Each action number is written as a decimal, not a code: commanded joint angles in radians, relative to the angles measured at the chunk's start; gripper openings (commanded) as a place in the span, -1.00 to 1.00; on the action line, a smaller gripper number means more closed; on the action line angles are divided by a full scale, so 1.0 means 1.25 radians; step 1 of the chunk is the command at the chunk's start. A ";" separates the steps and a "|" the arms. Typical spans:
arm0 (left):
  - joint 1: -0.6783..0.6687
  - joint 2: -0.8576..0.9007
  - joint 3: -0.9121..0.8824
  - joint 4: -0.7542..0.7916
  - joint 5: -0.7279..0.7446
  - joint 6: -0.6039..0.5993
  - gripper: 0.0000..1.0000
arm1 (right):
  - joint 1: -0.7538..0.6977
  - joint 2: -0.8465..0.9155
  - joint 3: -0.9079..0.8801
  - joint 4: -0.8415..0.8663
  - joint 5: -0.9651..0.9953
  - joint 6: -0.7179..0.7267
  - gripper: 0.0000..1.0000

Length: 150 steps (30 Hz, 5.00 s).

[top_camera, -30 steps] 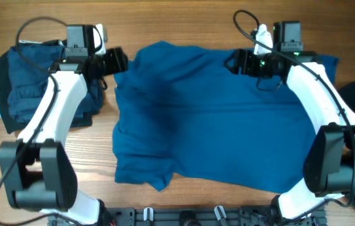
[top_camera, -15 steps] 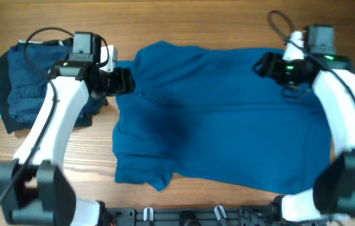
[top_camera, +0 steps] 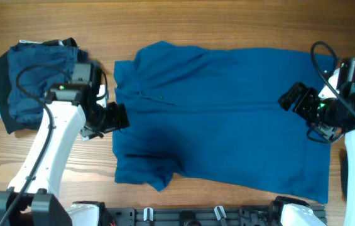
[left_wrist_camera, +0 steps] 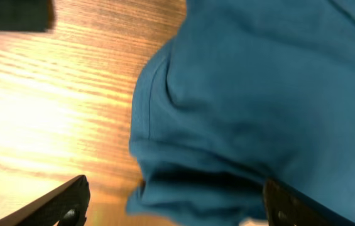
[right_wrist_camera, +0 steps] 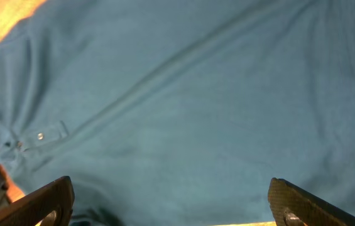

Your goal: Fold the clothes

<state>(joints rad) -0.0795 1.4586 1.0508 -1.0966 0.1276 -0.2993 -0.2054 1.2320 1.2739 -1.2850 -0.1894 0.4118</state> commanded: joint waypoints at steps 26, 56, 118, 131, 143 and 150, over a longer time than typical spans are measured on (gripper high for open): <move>-0.002 0.114 -0.225 0.038 0.138 -0.012 0.41 | -0.373 0.072 -0.288 0.089 -0.050 -0.007 0.99; -0.002 0.030 -0.119 0.154 0.284 -0.016 -0.92 | -0.611 0.192 -0.424 0.237 0.091 0.071 0.99; -0.001 0.083 -0.009 0.520 0.120 0.049 0.44 | -0.458 0.256 -0.289 0.655 -0.266 0.143 0.19; -0.006 0.076 0.211 0.340 0.248 0.092 0.43 | -0.403 0.244 -0.180 0.413 -0.478 -0.240 0.37; -0.053 0.487 0.643 0.307 0.224 0.239 0.59 | -0.100 0.260 0.042 0.450 -0.382 -0.216 0.55; -0.123 0.659 0.656 0.538 0.229 0.299 0.64 | -0.053 0.264 0.041 0.376 -0.341 -0.217 0.58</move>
<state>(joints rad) -0.1757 2.2501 1.8492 -0.5198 0.4068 -0.0006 -0.2810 1.5471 1.3121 -0.7803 -0.6548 0.1520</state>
